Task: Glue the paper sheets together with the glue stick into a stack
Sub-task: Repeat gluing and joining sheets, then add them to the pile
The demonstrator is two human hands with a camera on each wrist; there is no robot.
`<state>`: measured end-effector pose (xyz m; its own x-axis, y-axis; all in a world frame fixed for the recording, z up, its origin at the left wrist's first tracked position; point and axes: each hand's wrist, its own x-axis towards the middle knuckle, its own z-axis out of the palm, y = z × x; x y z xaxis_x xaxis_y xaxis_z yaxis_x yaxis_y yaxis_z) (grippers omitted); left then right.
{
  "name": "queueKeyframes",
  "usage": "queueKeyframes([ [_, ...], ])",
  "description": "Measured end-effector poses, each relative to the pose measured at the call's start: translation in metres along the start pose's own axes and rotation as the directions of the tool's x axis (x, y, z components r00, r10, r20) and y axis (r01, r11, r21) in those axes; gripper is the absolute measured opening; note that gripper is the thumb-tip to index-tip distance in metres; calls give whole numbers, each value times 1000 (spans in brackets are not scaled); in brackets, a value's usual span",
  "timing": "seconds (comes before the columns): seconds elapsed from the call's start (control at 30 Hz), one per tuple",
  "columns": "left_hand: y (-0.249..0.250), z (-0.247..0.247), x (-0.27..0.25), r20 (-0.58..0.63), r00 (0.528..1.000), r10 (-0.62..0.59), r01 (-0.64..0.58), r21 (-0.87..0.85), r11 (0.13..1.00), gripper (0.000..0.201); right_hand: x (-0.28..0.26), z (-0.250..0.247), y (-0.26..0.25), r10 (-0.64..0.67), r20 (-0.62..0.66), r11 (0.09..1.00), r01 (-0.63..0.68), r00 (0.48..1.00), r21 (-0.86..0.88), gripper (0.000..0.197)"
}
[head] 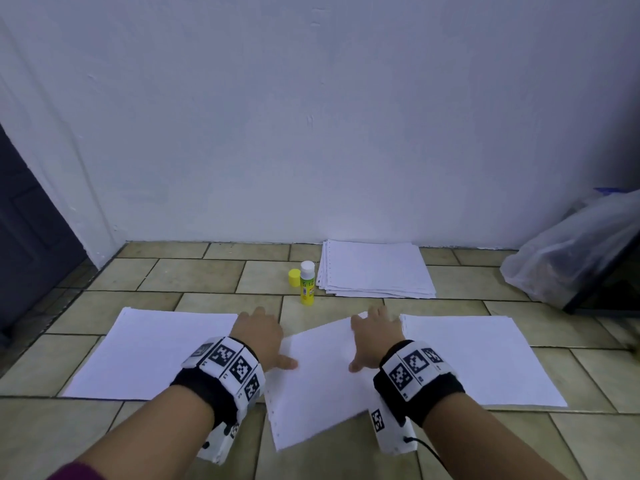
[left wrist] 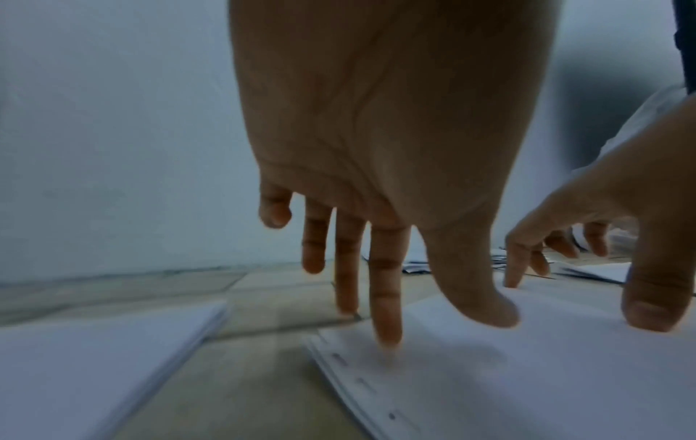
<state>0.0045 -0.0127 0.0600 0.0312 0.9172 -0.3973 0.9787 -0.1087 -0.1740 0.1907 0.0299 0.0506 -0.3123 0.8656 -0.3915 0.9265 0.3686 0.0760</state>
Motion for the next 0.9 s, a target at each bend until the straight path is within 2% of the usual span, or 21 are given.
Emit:
queueKeyframes([
  [0.07, 8, 8, 0, -75, 990, 119, -128, -123, 984, 51, -5, 3, -12, -52, -2, 999, 52, 999, -14, 63],
  [0.13, 15, 17, -1, -79, 958, 274, -285, -213, 935, 59, -10, 8, -25, -97, 0, 994, 97, 995, 43, 47],
  [0.17, 17, 20, -2, -67, 948, 311, -318, -195, 928, 65, -12, 11, -32, -101, 11, 993, 100, 995, 68, 45],
  [0.27, 17, 21, -5, -95, 963, 252, -261, -95, 961, 70, -14, 17, -48, -68, 27, 991, 65, 997, 117, 49],
  [0.33, 15, 20, -7, -104, 977, 189, -200, -120, 972, 61, -17, 18, -58, -57, 34, 987, 51, 998, 153, 54],
  [0.43, 11, 23, -10, -116, 984, 132, -149, -150, 977, 42, -17, 20, -70, -120, 17, 983, 117, 993, 140, 57],
  [0.53, 4, 32, -10, -123, 991, 46, -78, -271, 959, 62, -10, 18, -73, -210, 34, 970, 204, 977, 131, 66],
  [0.6, 1, 37, -11, -123, 992, 10, -49, -320, 946, 75, -3, 14, -75, -276, 99, 955, 261, 956, 139, 76],
  [0.73, -4, 38, -11, -129, 992, -7, -30, -288, 957, 77, 1, 4, -72, -358, 155, 931, 339, 921, 137, 80],
  [0.9, -5, 35, -13, -102, 995, 3, -30, -256, 966, 79, 3, 0, -30, -223, 116, 955, 193, 968, 224, 69],
])
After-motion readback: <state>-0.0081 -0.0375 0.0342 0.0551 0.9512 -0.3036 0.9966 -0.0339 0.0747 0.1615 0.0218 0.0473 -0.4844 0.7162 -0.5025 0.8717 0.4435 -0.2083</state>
